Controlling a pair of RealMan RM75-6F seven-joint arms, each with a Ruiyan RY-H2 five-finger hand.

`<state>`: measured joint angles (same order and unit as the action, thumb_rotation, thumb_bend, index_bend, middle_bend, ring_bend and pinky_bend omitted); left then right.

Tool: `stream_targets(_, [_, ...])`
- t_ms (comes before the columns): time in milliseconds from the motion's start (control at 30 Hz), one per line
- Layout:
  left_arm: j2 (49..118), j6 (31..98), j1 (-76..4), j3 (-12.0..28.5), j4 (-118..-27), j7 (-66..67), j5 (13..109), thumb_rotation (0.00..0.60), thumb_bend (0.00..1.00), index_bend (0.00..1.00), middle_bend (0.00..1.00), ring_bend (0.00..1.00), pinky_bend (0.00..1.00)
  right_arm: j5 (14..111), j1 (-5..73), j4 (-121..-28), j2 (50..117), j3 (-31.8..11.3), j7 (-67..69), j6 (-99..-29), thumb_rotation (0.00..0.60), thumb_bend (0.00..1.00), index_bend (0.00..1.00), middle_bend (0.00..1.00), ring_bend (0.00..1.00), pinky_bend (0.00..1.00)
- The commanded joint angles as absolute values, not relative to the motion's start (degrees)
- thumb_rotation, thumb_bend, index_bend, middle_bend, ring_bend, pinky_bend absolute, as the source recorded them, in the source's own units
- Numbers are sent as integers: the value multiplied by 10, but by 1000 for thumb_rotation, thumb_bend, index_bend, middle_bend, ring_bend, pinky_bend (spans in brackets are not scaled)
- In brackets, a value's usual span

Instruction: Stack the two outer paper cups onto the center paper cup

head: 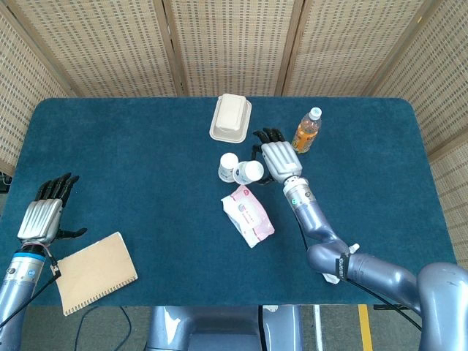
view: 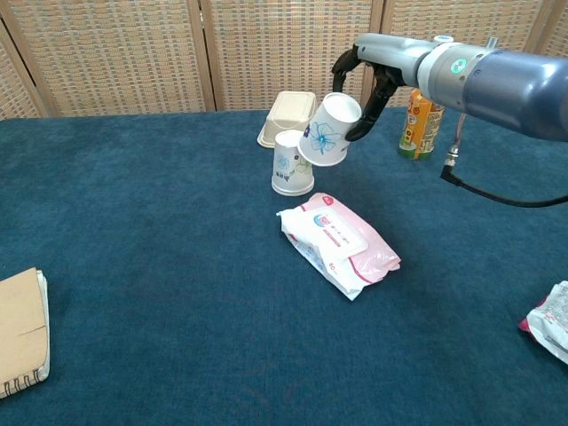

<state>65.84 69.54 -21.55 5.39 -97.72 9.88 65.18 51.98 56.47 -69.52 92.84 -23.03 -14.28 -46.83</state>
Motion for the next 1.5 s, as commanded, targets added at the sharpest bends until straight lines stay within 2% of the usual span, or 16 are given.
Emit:
stream_targets(33, [660, 690, -217, 56, -973, 99, 646, 600, 123, 0, 0, 0, 0, 524, 583, -667, 945, -241, -127, -460, 600, 199, 571, 203, 49, 72])
stream_targets(633, [662, 671, -219, 64, -967, 96, 641, 600, 123, 0, 0, 0, 0, 529, 652, -536, 1007, -255, -71, -404, 600, 200, 567, 200, 53, 69])
stream_targets(700, [662, 670, -218, 64, -966, 95, 641, 600, 123, 0, 0, 0, 0, 531, 658, -517, 1017, -254, -67, -400, 600, 189, 529, 172, 49, 61])
stream_targets(867, [661, 670, -217, 64, -967, 96, 643, 600, 123, 0, 0, 0, 0, 533, 674, -468, 1039, -251, -54, -376, 600, 100, 276, 47, 1, 22])
stream_targets(933, [661, 672, -216, 65, -968, 95, 645, 600, 123, 0, 0, 0, 0, 531, 672, -466, 1038, -248, -52, -368, 600, 86, 242, 31, 0, 19])
stream_targets(1067, [661, 672, -214, 64, -968, 94, 649, 600, 123, 0, 0, 0, 0, 539, 653, -486, 1026, -239, -48, -384, 600, 79, 240, 22, 0, 14])
stream_targets(1233, [661, 675, -213, 66, -968, 94, 649, 600, 122, 0, 0, 0, 0, 554, 612, -554, 982, -224, -48, -420, 600, 80, 240, 22, 0, 0])
stream_targets(1500, [666, 684, -209, 67, -969, 104, 649, 600, 123, 0, 0, 0, 0, 618, 484, -733, 845, -159, -37, -518, 600, 77, 146, 0, 0, 0])
